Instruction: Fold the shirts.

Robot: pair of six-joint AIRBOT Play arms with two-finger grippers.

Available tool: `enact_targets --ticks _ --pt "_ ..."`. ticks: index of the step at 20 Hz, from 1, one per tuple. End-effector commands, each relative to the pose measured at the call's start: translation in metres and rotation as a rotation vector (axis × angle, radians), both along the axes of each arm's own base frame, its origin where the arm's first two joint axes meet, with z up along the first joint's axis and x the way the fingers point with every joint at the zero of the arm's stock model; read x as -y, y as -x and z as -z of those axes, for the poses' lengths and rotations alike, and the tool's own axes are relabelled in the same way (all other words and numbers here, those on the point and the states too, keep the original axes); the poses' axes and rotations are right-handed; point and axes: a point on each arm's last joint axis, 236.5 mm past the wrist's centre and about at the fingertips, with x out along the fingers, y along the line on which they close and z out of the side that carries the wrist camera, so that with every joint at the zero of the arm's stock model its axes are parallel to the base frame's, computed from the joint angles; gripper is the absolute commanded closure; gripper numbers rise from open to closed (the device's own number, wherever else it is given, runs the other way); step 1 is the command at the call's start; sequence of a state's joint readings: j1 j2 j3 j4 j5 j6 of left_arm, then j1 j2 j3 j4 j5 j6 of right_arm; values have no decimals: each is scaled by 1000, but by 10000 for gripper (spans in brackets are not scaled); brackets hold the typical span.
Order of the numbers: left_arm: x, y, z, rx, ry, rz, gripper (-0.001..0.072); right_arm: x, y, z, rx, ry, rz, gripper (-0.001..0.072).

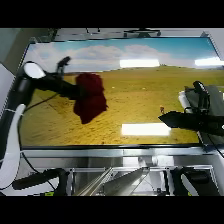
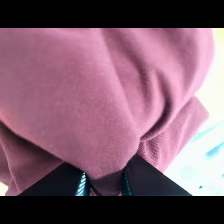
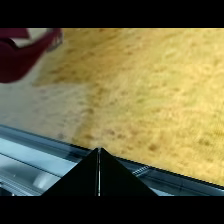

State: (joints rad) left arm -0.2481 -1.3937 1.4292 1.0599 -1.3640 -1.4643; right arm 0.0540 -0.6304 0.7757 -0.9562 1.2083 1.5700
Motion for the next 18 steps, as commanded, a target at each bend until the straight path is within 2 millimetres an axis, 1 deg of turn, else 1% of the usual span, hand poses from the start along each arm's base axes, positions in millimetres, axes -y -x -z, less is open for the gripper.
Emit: enact_targets --ticks 1,2,3,4,5,6,7,8,9,11,12,13,14,15,16,18 --pt "96 34 21 72 -20 210 679 0 0 0 0 0 0 693" --pt "112 43 33 59 -25 247 679 0 0 0 0 0 1 693" --pt "124 51 44 42 -32 273 677 0 0 0 1 0 1 693" --pt "131 57 53 22 -41 291 656 0 0 0 1 0 1 693" --pt "135 61 61 8 -49 304 387 0 0 0 0 0 1 693" --pt "136 61 64 2 -52 304 298 0 0 0 1 -1 1 694" --pt "132 58 62 2 -51 292 94 0 -1 0 5 0 4 693" --pt "125 52 55 4 -47 269 -8 0 -1 -1 4 -1 4 693" --pt "115 42 42 13 -41 248 -8 0 -2 -2 9 -7 7 693" --pt "88 27 13 20 -33 194 -8 1 -12 -7 46 -17 32 693" --pt "73 25 4 9 -35 169 -7 2 -12 -6 45 -11 31 692" --pt "57 30 0 -15 -46 154 -4 2 -13 -3 45 1 20 683" --pt "42 39 5 -49 -57 136 -4 4 -14 3 37 20 6 608" --pt "32 51 17 -84 -69 124 -4 5 -15 9 26 37 -9 418" --pt "22 69 35 -128 -83 111 -4 5 -18 16 13 50 -24 328" --pt "7 102 77 -194 -107 74 -4 5 -25 33 -26 66 -44 330"
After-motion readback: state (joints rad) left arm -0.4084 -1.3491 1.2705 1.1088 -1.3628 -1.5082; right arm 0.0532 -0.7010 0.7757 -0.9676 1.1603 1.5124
